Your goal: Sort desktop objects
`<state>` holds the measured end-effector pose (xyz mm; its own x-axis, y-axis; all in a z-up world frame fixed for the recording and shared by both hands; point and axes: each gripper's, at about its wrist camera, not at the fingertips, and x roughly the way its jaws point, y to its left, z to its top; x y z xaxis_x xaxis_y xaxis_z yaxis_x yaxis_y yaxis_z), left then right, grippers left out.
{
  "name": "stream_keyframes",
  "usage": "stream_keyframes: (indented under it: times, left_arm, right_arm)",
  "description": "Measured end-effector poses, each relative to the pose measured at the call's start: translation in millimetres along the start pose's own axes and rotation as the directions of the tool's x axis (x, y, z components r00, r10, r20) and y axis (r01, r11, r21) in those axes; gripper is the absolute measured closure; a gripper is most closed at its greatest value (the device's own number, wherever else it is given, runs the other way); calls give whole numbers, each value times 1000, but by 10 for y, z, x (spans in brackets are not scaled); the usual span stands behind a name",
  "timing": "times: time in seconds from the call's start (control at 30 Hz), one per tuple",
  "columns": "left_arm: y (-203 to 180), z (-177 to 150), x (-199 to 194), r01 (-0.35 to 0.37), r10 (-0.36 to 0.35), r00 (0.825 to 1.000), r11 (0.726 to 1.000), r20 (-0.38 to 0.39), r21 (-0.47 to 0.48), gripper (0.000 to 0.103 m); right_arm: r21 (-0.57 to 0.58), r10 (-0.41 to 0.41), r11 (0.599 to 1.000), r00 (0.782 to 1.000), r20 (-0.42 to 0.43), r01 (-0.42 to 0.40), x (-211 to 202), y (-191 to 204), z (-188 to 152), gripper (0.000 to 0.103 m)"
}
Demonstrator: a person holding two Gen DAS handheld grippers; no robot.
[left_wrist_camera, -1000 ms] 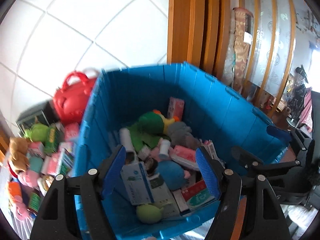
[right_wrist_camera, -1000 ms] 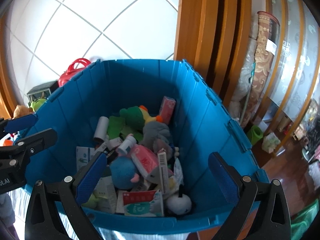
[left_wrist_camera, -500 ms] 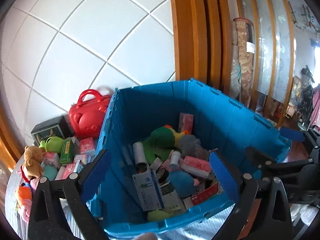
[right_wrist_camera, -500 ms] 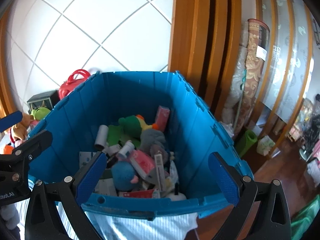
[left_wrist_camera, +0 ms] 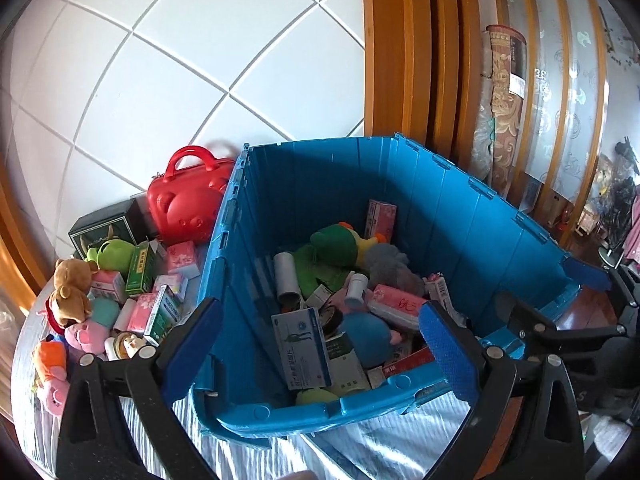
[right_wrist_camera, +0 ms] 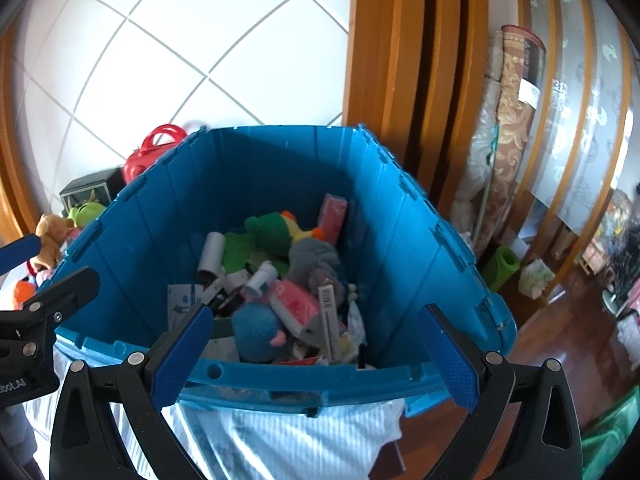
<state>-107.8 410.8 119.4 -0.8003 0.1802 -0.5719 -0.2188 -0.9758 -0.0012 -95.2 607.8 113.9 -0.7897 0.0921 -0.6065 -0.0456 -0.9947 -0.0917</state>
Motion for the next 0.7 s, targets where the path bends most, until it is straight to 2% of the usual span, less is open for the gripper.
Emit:
stream_keyframes:
  times: [0.27, 0.7]
  left_arm:
    - [19, -16, 5, 33, -34, 999, 999, -6, -9, 3]
    - [17, -24, -29, 26, -26, 1000, 1000, 4, -15, 3]
  right_arm:
    - [-16, -24, 1000, 1000, 11, 25, -44, 42, 2, 0]
    - [1, -34, 999, 999, 23, 34, -60, -12, -7, 0]
